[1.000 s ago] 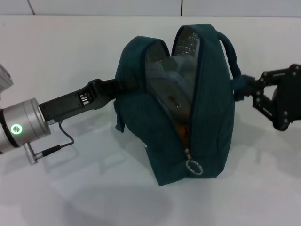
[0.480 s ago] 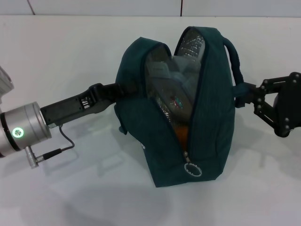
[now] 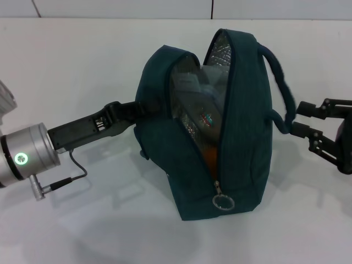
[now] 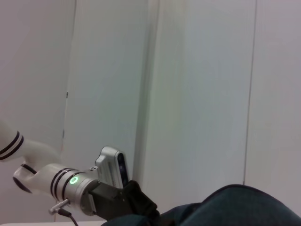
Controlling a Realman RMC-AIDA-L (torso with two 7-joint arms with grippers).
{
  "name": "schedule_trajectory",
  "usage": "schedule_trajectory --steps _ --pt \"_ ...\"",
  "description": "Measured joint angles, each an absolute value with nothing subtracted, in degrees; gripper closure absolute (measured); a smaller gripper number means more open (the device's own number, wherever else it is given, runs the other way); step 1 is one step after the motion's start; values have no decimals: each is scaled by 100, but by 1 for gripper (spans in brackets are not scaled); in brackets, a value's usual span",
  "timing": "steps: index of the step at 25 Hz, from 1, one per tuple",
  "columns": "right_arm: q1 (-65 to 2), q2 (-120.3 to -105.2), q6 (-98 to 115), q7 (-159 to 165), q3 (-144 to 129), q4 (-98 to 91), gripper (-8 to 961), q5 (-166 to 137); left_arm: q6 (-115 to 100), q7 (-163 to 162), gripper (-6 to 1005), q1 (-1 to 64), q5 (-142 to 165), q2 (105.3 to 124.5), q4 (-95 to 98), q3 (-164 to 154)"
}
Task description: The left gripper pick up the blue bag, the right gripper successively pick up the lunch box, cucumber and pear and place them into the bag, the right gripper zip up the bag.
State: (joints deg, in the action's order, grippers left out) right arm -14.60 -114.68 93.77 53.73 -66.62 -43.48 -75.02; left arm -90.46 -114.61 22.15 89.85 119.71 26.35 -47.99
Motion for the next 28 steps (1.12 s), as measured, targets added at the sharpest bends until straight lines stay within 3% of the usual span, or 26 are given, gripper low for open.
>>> schedule_trajectory --steps 6,11,17,28 --pt "-1336 -11473 9613 5372 -6358 -4258 686 -7486 -9068 -11462 952 2189 8984 11971 2636 -4799" --pt "-1316 -11453 10194 5271 -6242 -4178 458 -7546 -9097 -11467 952 2181 8982 11971 2637 -4799" --pt "-1346 -11459 10807 5276 -6317 -4118 355 -8093 -9216 -11463 952 2192 8951 11971 2637 -4799" --pt "-1709 -11519 10098 5370 -6658 -3107 361 -8693 -9312 -11395 952 2247 8931 11979 2692 -4799"
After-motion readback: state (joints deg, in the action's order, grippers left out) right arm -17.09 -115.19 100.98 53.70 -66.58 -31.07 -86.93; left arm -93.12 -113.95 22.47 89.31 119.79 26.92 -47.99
